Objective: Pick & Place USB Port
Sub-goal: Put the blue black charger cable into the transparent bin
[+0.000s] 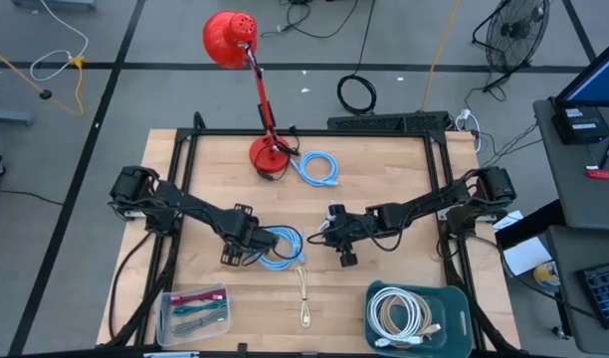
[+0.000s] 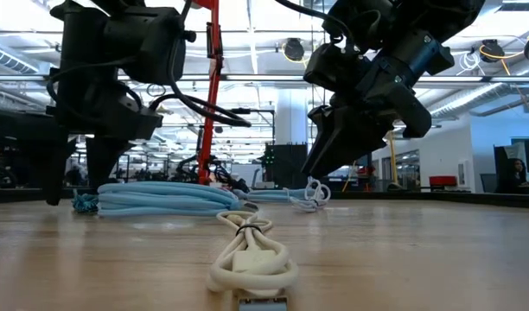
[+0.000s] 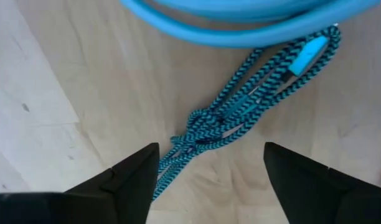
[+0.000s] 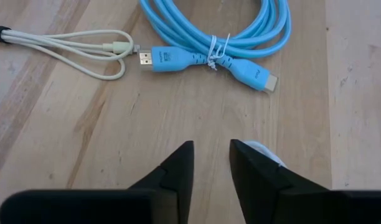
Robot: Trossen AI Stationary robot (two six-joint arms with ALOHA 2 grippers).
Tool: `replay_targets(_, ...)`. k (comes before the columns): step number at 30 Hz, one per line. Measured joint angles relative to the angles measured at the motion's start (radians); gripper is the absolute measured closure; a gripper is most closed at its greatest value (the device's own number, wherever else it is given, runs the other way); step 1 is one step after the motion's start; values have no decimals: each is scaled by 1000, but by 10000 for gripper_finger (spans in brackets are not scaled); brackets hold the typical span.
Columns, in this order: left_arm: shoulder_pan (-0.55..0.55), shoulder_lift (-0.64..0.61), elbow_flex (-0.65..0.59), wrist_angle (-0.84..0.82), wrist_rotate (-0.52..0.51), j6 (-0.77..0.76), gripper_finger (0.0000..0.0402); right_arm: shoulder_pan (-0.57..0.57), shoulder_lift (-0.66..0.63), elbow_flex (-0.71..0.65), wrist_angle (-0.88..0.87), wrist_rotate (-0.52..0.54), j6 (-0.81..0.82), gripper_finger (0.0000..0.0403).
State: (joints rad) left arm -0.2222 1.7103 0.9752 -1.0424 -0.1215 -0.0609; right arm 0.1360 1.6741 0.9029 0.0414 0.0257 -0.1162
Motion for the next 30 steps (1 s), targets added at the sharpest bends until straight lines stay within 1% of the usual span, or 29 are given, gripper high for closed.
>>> replay_targets(8, 9, 0, 0, 52, 32, -16, 197, 0, 0, 0, 0, 0, 0, 312)
replay_targets(12, 12, 0, 0, 86, 53, -27, 230, 0, 0, 0, 0, 0, 0, 314)
replay_targets(19, 11, 0, 0, 97, 72, -55, 287, 0, 0, 0, 0, 0, 0, 314)
replay_targets(22, 11, 0, 0, 103, 72, -75, 319, 1, 0, 0, 0, 0, 0, 314)
replay_targets(27, 24, -1, 1, 94, 80, -130, 383, 1, 0, 0, 0, 0, 0, 314)
replay_targets(30, 36, -1, 1, 56, 82, -215, 388, 1, 0, 0, 0, 0, 7, 314)
